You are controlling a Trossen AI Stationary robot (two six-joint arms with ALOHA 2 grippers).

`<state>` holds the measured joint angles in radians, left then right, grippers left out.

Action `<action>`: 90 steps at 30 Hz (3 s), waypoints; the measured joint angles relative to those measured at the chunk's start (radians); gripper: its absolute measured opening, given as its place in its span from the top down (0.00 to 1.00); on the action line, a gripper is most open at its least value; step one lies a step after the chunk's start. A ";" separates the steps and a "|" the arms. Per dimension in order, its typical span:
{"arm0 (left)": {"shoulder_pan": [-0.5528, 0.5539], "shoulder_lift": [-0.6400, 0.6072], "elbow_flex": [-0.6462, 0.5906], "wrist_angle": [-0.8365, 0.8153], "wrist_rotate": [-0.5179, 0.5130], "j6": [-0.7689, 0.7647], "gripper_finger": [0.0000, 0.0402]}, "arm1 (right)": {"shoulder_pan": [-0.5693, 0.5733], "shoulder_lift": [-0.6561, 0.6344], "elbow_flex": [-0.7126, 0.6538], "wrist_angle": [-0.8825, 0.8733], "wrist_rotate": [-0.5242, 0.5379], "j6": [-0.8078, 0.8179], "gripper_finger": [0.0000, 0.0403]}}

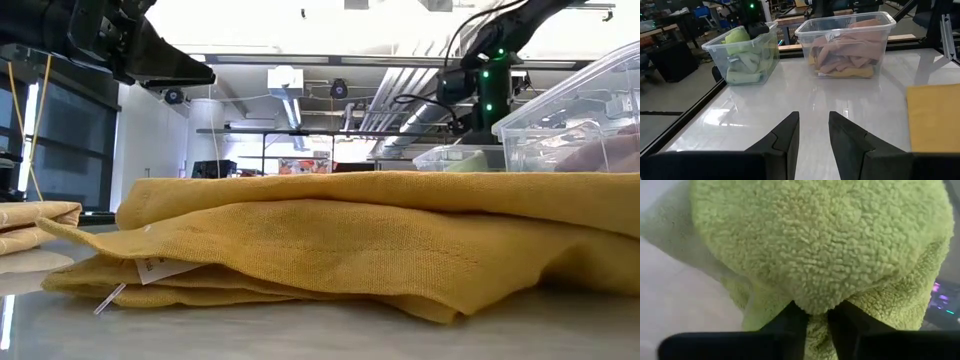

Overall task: Sort towels by color in basket
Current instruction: Put the light green microfiber towel into the top transparent bin, then put the yellow kitchen towel into the bottom transparent bin

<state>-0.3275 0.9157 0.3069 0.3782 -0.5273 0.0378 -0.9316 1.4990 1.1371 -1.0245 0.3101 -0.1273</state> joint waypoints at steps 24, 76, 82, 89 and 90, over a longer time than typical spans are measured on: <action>0.002 0.000 0.000 -0.006 -0.001 -0.007 0.76 | -0.029 0.000 0.064 0.081 -0.074 0.307 0.64; -0.167 0.061 -0.001 0.318 0.170 -0.052 0.77 | 1.499 0.167 -0.341 1.559 0.327 0.381 0.64; -0.171 0.185 -0.001 0.473 0.165 -0.079 0.77 | 1.500 0.380 -0.182 1.483 0.212 0.384 0.64; -0.160 0.327 -0.001 0.616 0.157 -0.055 0.77 | 1.447 0.480 -0.061 1.393 0.021 0.492 0.59; -0.156 0.341 0.000 0.623 0.157 -0.048 0.77 | 1.439 0.484 -0.054 1.371 -0.008 0.497 0.57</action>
<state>-0.4840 1.2565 0.3070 1.0014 -0.3704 -0.0105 0.5076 1.9830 1.0827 0.3465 0.3018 0.3702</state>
